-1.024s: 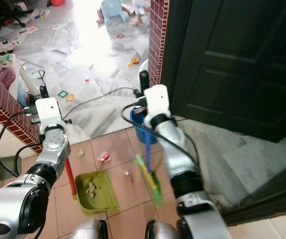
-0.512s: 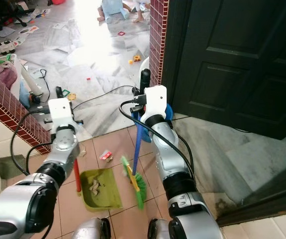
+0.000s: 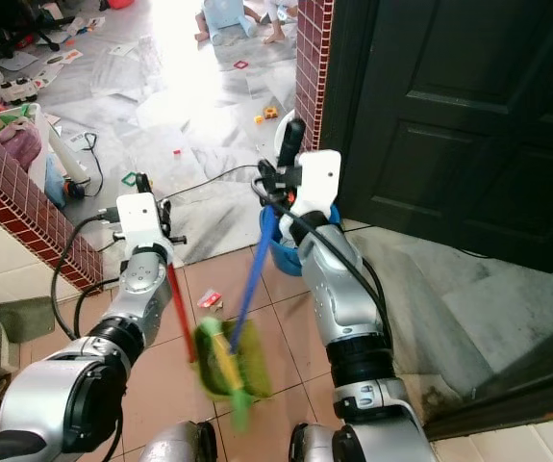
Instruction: Sweep floor
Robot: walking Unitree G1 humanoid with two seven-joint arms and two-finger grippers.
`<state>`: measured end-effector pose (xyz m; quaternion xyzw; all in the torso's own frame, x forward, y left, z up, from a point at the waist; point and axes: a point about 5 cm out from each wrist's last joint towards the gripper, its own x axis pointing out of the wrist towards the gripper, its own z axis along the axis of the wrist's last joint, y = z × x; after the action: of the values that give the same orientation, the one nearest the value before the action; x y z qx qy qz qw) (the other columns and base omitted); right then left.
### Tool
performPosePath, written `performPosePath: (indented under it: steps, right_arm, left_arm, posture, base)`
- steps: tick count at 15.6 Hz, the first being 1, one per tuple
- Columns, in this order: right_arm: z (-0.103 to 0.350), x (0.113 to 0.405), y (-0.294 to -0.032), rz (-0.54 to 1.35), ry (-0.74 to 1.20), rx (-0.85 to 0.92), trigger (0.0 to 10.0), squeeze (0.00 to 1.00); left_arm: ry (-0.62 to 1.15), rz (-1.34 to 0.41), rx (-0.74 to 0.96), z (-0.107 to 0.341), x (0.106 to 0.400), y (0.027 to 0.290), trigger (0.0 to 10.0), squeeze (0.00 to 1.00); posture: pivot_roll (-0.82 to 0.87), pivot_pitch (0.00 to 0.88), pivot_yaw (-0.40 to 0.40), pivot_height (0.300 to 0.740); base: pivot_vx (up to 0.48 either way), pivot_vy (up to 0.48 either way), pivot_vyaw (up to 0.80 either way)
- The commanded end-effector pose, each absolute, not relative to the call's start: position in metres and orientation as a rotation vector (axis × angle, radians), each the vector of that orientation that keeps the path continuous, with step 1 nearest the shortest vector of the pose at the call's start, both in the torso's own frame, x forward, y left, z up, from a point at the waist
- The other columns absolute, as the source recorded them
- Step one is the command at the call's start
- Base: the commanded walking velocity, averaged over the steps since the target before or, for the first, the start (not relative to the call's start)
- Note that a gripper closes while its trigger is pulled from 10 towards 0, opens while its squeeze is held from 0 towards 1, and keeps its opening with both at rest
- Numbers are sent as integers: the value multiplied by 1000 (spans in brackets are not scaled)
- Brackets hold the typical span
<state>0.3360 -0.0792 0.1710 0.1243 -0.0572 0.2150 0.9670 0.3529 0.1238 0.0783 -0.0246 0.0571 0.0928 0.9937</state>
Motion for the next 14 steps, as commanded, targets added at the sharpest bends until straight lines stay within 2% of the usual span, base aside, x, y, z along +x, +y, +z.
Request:
performPosePath:
  steps: [1,5,7,11,12,14]
  right_arm:
    - [194,338,-79,441,-159,339,10000,0]
    - [226,343,-80,537,-189,311,10000,0]
    - [264,343,-84,625,-288,212,10000,0]
    - [315,346,-97,625,-461,100,10000,0]
    - [331,345,-102,596,-553,-21,10000,0]
    - [329,349,-109,554,-543,-57,10000,0]
  left_arm:
    - [199,162,-98,67,349,116,10000,0]
    - [188,161,-132,76,356,116,10000,0]
    - [180,136,-127,83,361,116,10000,0]
    - [156,103,-134,90,366,121,10000,0]
    - [154,93,-141,91,367,128,10000,0]
    - [144,104,-149,94,369,134,10000,0]
  posture:
    - [-223,84,28,740]
    - [-226,48,39,740]
    - [-228,22,44,740]
    - [-212,0,45,740]
    - [-208,0,50,740]
    - [-198,0,57,740]
  base:
    - [0,0,0]
    - [0,0,0]
    - [0,0,0]
    - [0,0,0]
    - [0,0,0]
    - [0,0,0]
